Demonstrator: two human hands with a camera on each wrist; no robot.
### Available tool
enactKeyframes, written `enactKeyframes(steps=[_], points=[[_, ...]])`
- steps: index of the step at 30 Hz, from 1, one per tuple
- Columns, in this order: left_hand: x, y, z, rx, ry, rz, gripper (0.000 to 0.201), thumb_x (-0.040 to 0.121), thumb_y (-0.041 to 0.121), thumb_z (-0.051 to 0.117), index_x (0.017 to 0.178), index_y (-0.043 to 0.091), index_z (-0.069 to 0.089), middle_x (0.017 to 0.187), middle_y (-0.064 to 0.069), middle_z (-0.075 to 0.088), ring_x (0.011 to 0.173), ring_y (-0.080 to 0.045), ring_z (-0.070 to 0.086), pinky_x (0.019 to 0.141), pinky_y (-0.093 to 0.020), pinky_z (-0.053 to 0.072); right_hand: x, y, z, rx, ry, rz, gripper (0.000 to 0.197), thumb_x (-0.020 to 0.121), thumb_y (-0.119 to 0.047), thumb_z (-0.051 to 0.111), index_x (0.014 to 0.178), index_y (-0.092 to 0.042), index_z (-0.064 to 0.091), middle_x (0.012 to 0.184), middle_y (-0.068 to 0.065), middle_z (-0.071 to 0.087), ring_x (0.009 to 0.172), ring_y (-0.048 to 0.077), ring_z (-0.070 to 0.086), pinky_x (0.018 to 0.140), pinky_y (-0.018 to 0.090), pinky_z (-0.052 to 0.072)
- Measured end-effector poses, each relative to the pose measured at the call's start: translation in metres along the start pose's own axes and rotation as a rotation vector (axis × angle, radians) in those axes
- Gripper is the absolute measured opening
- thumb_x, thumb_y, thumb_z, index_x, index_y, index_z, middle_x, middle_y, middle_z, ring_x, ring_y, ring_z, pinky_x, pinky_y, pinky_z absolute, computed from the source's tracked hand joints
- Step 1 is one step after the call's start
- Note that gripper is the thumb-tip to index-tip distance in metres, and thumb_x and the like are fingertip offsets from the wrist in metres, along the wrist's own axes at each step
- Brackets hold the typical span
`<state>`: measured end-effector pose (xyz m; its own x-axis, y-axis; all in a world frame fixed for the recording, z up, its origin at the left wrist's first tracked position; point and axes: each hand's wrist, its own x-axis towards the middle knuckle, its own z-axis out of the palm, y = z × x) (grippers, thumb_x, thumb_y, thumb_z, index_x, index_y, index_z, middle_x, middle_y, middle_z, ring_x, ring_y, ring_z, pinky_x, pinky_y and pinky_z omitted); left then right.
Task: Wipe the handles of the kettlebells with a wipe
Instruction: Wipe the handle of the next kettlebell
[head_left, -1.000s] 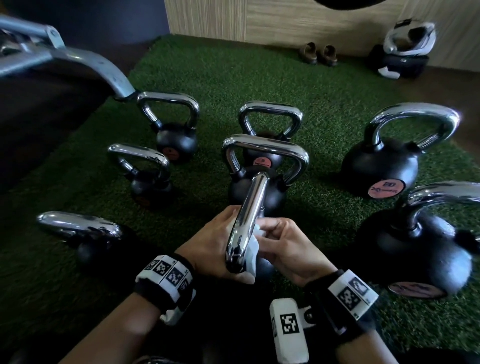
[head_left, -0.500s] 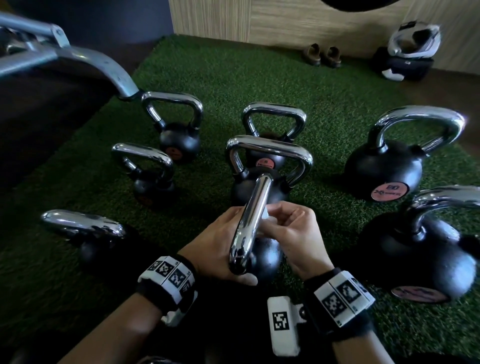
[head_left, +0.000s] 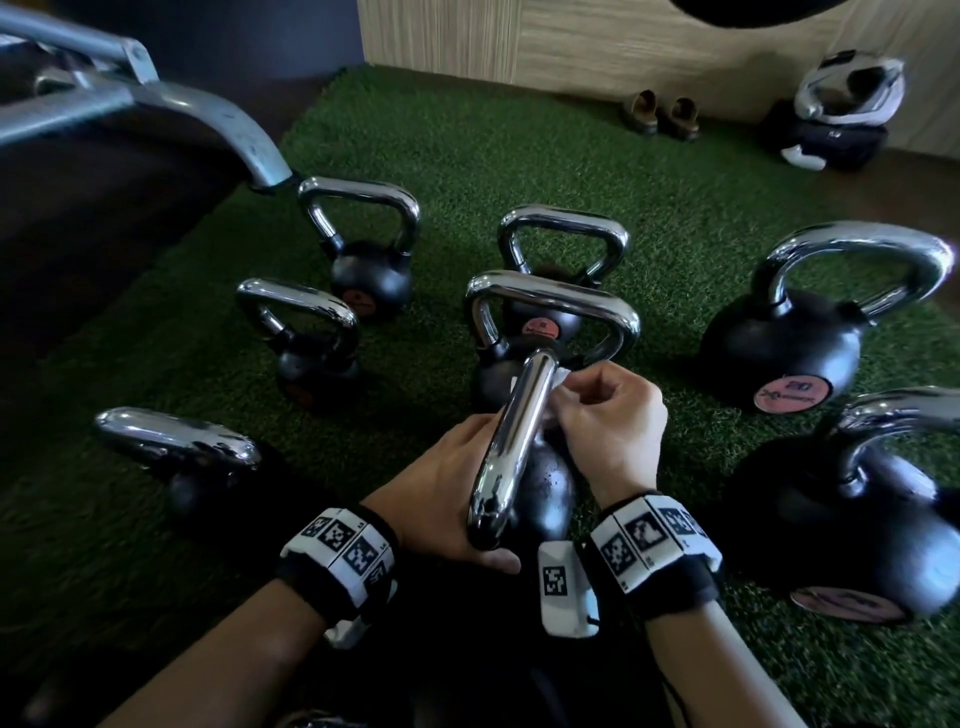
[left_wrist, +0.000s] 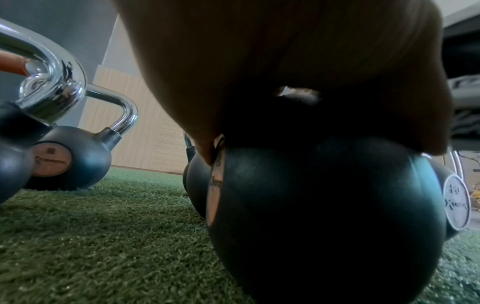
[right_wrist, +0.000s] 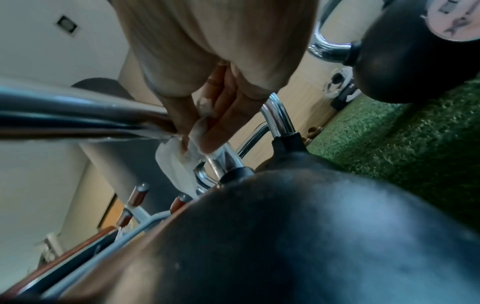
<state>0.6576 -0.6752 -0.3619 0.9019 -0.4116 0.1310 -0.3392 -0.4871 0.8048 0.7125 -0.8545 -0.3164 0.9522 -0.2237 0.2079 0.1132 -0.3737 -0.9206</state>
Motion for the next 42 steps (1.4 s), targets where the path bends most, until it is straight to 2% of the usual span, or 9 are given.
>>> enactKeyframes(steps=[11, 15, 17, 21, 25, 28, 32, 37, 42], points=[[-0.005, 0.012, -0.005, 0.055, 0.002, 0.000, 0.112, 0.050, 0.055, 0.091, 0.142, 0.042, 0.027, 0.150, -0.006, 0.045, 0.142, -0.023, 0.044, 0.119, -0.045, 0.040, -0.006, -0.005, 0.010, -0.207, -0.093, 0.045, 0.008, 0.074, -0.011, 0.074, 0.068, -0.012, 0.068, 0.057, -0.009, 0.059, 0.052, 0.001, 0.050, 0.047, 0.004, 0.039], [0.000, 0.009, -0.018, 0.088, -0.190, -0.071, 0.121, 0.055, 0.024, 0.103, 0.142, 0.047, 0.021, 0.143, 0.034, 0.021, 0.137, 0.013, 0.023, 0.115, -0.003, 0.021, -0.007, -0.009, -0.003, -0.282, -0.238, 0.015, 0.008, 0.073, -0.012, 0.074, 0.069, -0.013, 0.067, 0.065, -0.005, 0.065, 0.061, 0.013, 0.060, 0.048, 0.008, 0.041], [0.008, -0.004, -0.030, 0.091, -0.299, -0.107, 0.119, 0.065, 0.021, 0.098, 0.155, 0.039, 0.022, 0.153, 0.033, 0.026, 0.141, 0.017, 0.027, 0.118, -0.009, 0.025, -0.010, -0.011, -0.015, -0.307, -0.353, 0.029, 0.010, 0.071, -0.019, 0.077, 0.075, -0.016, 0.068, 0.075, -0.003, 0.070, 0.071, 0.017, 0.067, 0.058, 0.015, 0.052], [0.031, -0.001, -0.067, 0.024, -0.321, -0.256, 0.095, 0.086, -0.015, 0.061, 0.154, 0.042, 0.025, 0.162, 0.002, 0.040, 0.151, -0.017, 0.038, 0.115, -0.028, 0.043, -0.026, -0.026, -0.034, -0.227, -0.655, 0.152, 0.036, 0.064, -0.041, 0.071, 0.097, -0.027, 0.067, 0.091, 0.001, 0.076, 0.077, 0.023, 0.074, 0.073, 0.050, 0.063], [0.072, 0.033, -0.088, 0.134, -0.099, -0.023, 0.081, 0.087, 0.003, 0.075, 0.146, 0.049, 0.044, 0.152, 0.017, 0.051, 0.135, -0.004, 0.053, 0.109, -0.020, 0.044, -0.034, -0.047, -0.046, -0.002, -0.929, 0.244, 0.010, 0.084, -0.005, 0.066, 0.093, -0.004, 0.070, 0.078, 0.006, 0.074, 0.063, 0.021, 0.069, 0.064, 0.040, 0.060], [0.097, 0.052, -0.088, 0.167, -0.277, 0.041, 0.068, 0.084, -0.001, 0.074, 0.137, 0.039, 0.062, 0.147, 0.018, 0.057, 0.130, -0.002, 0.059, 0.111, -0.027, 0.048, -0.031, -0.053, -0.052, 0.112, -1.031, 0.319, 0.048, 0.073, -0.029, 0.084, 0.095, 0.008, 0.062, 0.076, 0.008, 0.063, 0.066, 0.021, 0.060, 0.066, 0.038, 0.048], [0.109, 0.053, -0.088, 0.272, -0.366, 0.104, 0.045, 0.079, -0.005, 0.072, 0.113, 0.025, 0.073, 0.114, 0.009, 0.073, 0.109, -0.005, 0.067, 0.104, -0.033, 0.052, -0.030, -0.070, -0.042, -0.294, -0.931, 0.236, 0.096, 0.047, -0.079, 0.086, 0.091, 0.003, 0.062, 0.074, 0.010, 0.068, 0.069, 0.024, 0.067, 0.076, 0.045, 0.061], [0.100, 0.047, -0.081, 0.204, -0.267, 0.125, 0.032, 0.080, -0.003, 0.071, 0.103, 0.020, 0.070, 0.102, 0.006, 0.072, 0.095, -0.005, 0.067, 0.083, -0.010, 0.048, -0.040, -0.089, -0.032, -0.649, -0.785, 0.093, 0.060, 0.062, -0.069, 0.084, 0.070, -0.015, 0.059, 0.072, -0.002, 0.066, 0.064, 0.011, 0.060, 0.048, 0.023, 0.041], [0.079, 0.039, -0.084, 0.195, -0.135, 0.115, 0.032, 0.079, 0.003, 0.072, 0.101, 0.027, 0.071, 0.096, 0.008, 0.071, 0.091, -0.013, 0.068, 0.086, -0.030, 0.058, -0.046, -0.082, -0.040, -0.623, -0.699, 0.029, 0.050, 0.060, -0.055, 0.087, 0.066, -0.015, 0.057, 0.064, -0.007, 0.057, 0.056, 0.009, 0.050, 0.041, 0.019, 0.034]])
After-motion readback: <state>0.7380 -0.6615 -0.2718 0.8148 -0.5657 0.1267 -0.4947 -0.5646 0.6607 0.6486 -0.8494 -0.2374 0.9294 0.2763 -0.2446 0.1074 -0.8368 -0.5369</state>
